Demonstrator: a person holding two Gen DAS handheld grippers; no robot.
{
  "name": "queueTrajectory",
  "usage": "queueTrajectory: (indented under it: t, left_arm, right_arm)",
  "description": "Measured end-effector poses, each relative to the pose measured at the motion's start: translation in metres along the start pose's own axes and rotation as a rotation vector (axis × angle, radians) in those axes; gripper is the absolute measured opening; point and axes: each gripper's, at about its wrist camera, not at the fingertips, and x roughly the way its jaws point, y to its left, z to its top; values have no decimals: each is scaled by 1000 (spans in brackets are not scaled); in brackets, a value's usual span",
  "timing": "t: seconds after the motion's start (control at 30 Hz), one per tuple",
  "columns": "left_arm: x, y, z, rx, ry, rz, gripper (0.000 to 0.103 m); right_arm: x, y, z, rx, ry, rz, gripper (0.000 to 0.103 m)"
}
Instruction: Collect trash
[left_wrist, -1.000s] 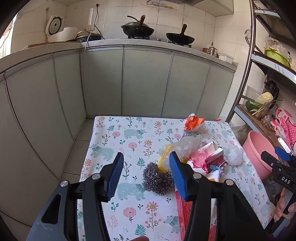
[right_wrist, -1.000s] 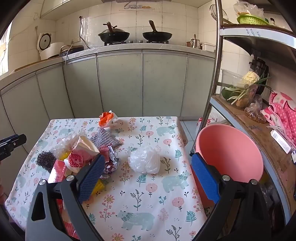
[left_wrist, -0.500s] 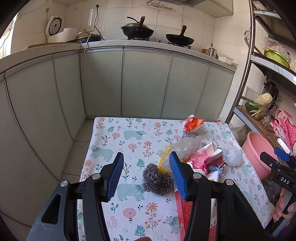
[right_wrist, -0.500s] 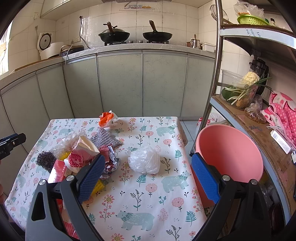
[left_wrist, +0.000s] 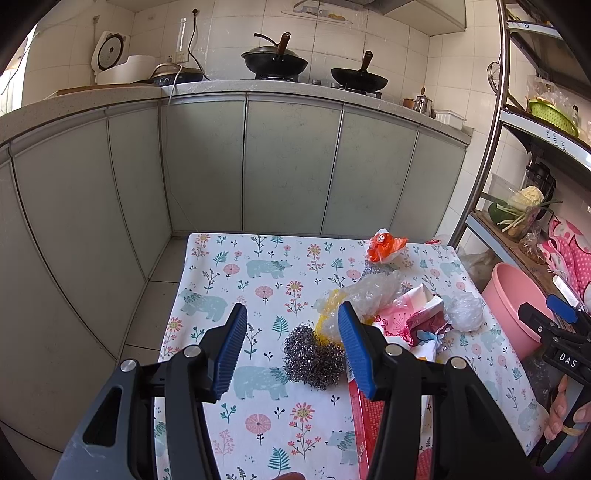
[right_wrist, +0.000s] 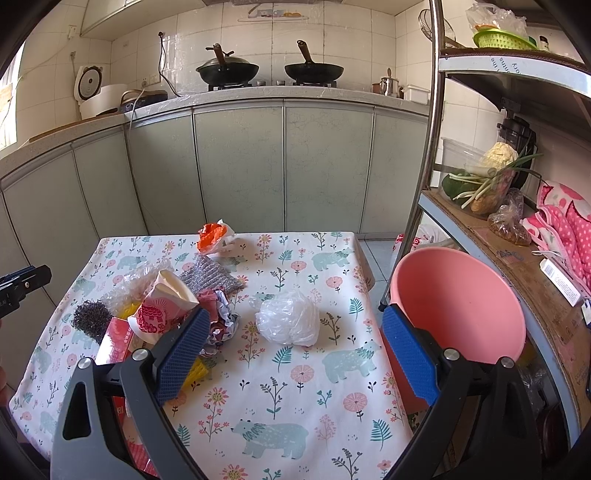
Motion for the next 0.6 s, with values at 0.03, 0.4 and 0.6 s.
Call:
queueTrajectory:
  t: [0.03,0.4,0.6]
  left_arm:
    - [0,0,0,0,0,0,51]
    - [-2,0,2,-1,-6,0,51]
    - [-2,0,3,-4,-7,-1,51]
  right_arm:
    - [0,0,0,-1,0,0,95]
    - [-4,0,0,3,-11,-1,95]
    - [-4,-1,0,4,-13,0,95]
